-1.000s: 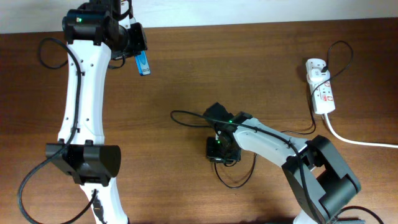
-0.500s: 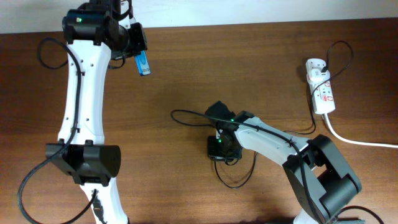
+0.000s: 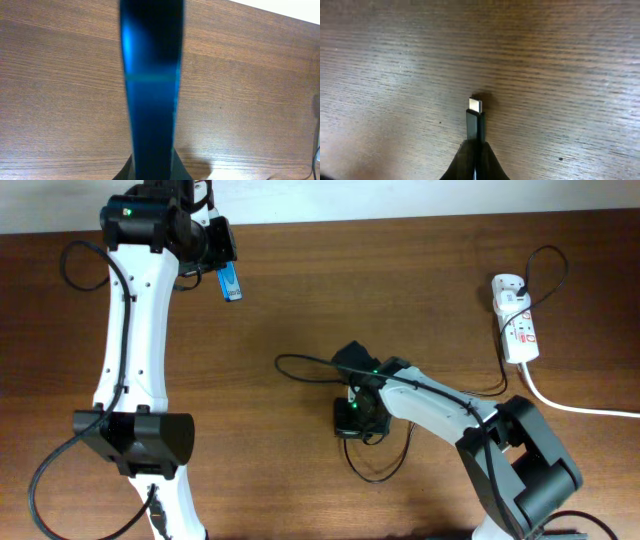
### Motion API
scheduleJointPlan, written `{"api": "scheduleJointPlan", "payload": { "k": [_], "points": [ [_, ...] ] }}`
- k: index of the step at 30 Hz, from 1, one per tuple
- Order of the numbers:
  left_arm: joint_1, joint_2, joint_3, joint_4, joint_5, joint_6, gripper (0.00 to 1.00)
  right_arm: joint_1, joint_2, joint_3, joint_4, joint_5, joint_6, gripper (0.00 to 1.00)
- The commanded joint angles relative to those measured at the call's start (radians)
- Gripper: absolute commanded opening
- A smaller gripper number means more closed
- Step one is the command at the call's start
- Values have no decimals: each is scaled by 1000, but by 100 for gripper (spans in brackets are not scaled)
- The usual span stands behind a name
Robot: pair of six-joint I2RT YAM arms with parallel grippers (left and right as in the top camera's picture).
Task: Plug charger to phone and switch on socket
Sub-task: 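Close the right gripper on the USB-C plug and lift it, then raise the plug with the right gripper to the phone's bottom port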
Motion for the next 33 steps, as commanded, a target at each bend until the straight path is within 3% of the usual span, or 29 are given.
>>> {"api": "scheduleJointPlan", "payload": {
  "k": [1,4,8,13,16,20,25,28,30,33],
  "points": [
    [2,-6,10,22,14,12,0,-50,-7,35,-1,-115,-93,4],
    [2,-6,10,137,280,44,0,-140,-72,101,-39,-262,-199,4],
    [2,-6,10,319,867,79,0,-281,-280,251,-144,-546,-438,4],
    [2,-6,10,319,1199,80,0,-287,-582,342,-146,-405,-433,4],
    [0,-6,10,383,1406,80,0,-287,-625,342,-124,-358,-394,4],
    [-30,-6,10,415,1432,79,0,-241,-594,342,-6,-360,-306,4],
    [-40,-6,10,450,1431,79,0,-50,-550,342,95,-24,-194,4],
    [-40,-6,10,449,1444,61,0,-51,-519,343,154,36,-189,4],
    [-40,-6,10,449,1444,-52,0,-51,-502,343,179,42,-189,4],
    [-39,-6,10,449,1421,-57,0,-51,-504,371,164,53,-189,4]
  ]
}}
